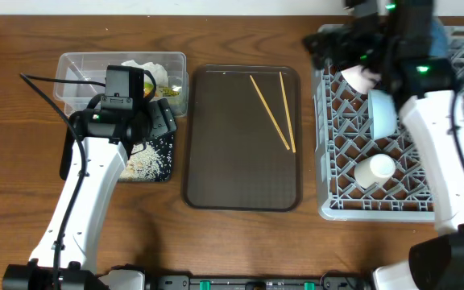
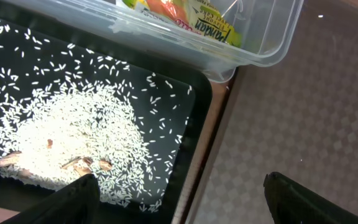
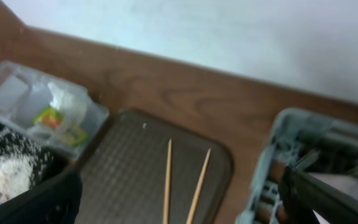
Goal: Sort waste into correct bins and load items into the dishwasher rack
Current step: 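Move right gripper back over the brown tray to chopsticks, then grasp one wooden chopstick with right gripper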
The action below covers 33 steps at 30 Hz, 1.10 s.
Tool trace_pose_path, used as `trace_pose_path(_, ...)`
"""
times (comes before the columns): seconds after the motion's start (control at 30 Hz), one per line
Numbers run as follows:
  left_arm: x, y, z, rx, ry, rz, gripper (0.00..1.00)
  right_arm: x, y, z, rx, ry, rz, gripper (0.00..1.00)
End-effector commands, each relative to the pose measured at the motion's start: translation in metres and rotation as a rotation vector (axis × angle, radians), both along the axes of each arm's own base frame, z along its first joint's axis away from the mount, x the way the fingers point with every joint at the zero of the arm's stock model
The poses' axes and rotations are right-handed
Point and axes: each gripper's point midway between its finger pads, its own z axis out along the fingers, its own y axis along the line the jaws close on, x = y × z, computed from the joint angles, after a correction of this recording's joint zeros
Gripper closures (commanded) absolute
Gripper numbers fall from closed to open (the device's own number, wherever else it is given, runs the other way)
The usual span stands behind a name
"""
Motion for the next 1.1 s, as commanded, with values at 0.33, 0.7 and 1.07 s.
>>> trace_pose_path(0.33, 0.001, 0.003, 0.007, 0.014, -0.019, 0.001, 0.13, -0.016, 0.063, -0.05, -0.143, 0.111, -0.089, 0.01)
trace_pose_path(0.7, 0.001, 0.003, 0.007, 0.014, -0.019, 0.001, 0.13, -0.027, 0.085, -0.098, -0.178, 0.237, -0.017, 0.02)
trace_pose_path(1.07, 0.001, 0.003, 0.007, 0.014, -0.019, 0.001, 0.13, -0.022, 0.089, -0.165, -0.244, 0.359, -0.01, 0.21)
